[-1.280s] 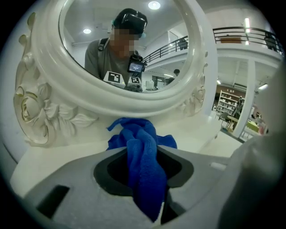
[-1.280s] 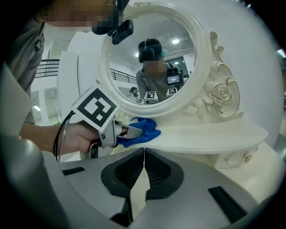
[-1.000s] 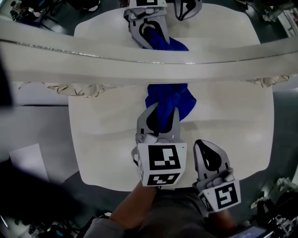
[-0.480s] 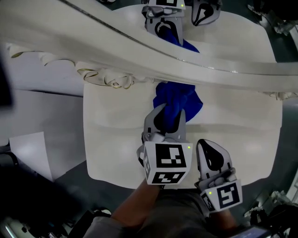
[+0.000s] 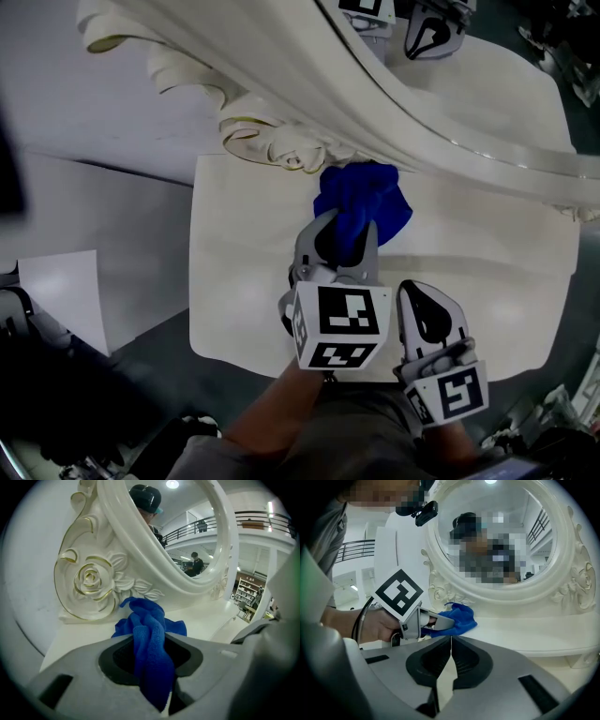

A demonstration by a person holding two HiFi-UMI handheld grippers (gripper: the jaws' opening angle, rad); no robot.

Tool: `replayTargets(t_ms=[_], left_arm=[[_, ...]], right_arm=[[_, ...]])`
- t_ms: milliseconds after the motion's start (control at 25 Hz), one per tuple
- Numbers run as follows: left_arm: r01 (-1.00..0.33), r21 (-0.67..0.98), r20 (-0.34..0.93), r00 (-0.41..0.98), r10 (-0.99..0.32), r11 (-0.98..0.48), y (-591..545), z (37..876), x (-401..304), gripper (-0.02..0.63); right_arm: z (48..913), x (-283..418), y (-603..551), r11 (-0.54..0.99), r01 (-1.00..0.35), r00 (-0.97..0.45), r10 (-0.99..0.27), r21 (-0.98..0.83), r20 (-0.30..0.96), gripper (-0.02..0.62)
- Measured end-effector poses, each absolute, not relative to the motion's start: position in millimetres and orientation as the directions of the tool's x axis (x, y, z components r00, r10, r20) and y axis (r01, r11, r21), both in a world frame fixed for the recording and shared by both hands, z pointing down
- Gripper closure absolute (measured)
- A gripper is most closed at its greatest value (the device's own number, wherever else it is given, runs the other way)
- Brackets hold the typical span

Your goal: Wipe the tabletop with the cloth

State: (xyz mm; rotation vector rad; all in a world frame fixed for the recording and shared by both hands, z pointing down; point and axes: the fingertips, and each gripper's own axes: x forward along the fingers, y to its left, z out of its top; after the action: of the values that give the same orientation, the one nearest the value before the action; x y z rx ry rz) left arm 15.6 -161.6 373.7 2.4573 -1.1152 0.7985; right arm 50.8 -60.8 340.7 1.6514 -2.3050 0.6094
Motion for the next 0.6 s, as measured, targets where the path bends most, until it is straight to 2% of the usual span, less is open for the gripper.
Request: replayTargets(t_ms=[600], left_arm=[[-0.799, 0.055, 0.611, 0.501, -0.612, -0.599, -182.4, 374.6, -47.8, 0.457]], right_arm=[[344.6, -7.8, -85.4, 0.340, -0.921, -0.389, -0.814, -0.191, 0.432, 0.580]])
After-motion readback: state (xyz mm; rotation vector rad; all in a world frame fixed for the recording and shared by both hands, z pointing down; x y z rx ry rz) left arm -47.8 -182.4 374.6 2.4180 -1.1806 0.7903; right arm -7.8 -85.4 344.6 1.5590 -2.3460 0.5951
